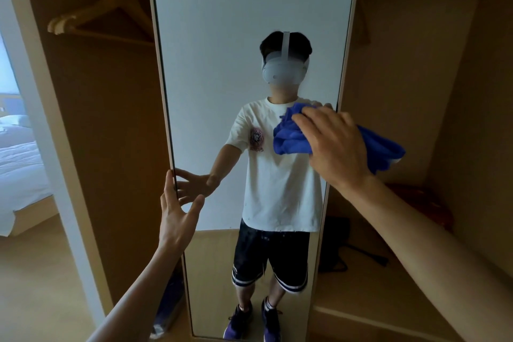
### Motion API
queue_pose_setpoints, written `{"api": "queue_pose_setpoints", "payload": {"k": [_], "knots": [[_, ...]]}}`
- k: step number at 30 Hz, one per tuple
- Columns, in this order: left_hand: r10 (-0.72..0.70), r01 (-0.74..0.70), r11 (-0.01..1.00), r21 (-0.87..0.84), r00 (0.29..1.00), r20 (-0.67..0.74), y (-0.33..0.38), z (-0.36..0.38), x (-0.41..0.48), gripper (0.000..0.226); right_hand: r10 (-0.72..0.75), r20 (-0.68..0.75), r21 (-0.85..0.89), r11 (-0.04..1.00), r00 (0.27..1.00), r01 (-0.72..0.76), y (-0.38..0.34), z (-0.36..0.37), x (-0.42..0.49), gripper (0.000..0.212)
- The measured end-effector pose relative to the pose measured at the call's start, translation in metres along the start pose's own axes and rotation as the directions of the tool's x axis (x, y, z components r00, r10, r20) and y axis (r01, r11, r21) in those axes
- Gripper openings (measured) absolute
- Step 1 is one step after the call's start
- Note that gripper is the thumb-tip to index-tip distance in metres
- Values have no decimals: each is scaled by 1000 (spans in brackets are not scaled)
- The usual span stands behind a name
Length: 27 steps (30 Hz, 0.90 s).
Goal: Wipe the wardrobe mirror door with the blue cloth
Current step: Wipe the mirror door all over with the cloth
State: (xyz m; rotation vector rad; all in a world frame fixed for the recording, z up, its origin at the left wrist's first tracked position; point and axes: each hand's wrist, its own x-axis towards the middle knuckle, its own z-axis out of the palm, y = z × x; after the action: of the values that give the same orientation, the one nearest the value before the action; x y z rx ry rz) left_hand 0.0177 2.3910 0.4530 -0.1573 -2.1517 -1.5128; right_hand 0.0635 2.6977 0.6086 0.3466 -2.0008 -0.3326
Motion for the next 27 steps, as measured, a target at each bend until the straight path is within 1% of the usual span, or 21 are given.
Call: {"api": "queue_pose_setpoints", "payload": {"k": [3, 5, 8, 10, 11, 12, 14, 15, 18, 20, 23, 27], "knots": [[-6, 6, 1000, -7, 1000, -2, -2, 1, -3, 107, -37, -11, 27, 999, 999, 38, -14, 17, -33, 49], [-11, 10, 1000, -2, 1000, -7, -2, 0, -2, 107, -81, 22, 38, 996, 996, 81, -25, 34, -65, 49], [0, 0, 1000, -16, 1000, 6, -4, -1, -4, 105, -168, 151, 35, 986, 974, 164, -43, 61, -125, 46], [-3, 3, 1000, -21, 1000, 20, -5, 0, -6, 102, -189, 268, 47, 982, 945, 183, -52, 70, -154, 57], [-5, 6, 1000, -24, 1000, 25, -6, -1, -8, 102, -191, 302, 60, 982, 934, 181, -53, 70, -160, 61], [-5, 6, 1000, -28, 1000, 28, -7, -2, -8, 102, -202, 302, 73, 979, 932, 189, -53, 69, -159, 60], [-8, 9, 1000, -29, 999, 36, -8, -5, -7, 100, -223, 238, 85, 974, 945, 209, -49, 64, -146, 49], [-9, 10, 1000, -26, 999, 39, -8, -6, -7, 100, -208, 193, 82, 977, 959, 196, -45, 60, -134, 44], [-16, 17, 1000, -13, 999, 47, -8, -5, -10, 104, -91, 109, 61, 995, 990, 84, -32, 42, -98, 45], [-21, 22, 1000, -10, 998, 52, -10, -5, -12, 102, -74, 101, 59, 996, 992, 68, -30, 38, -89, 46], [-16, 17, 1000, -11, 996, 83, -17, -7, -13, 99, -102, 103, 69, 993, 989, 95, -35, 46, -106, 49], [-44, 48, 999, -21, 989, 138, -31, -10, -19, 97, -200, 212, 76, 979, 957, 188, -51, 72, -161, 49]]}}
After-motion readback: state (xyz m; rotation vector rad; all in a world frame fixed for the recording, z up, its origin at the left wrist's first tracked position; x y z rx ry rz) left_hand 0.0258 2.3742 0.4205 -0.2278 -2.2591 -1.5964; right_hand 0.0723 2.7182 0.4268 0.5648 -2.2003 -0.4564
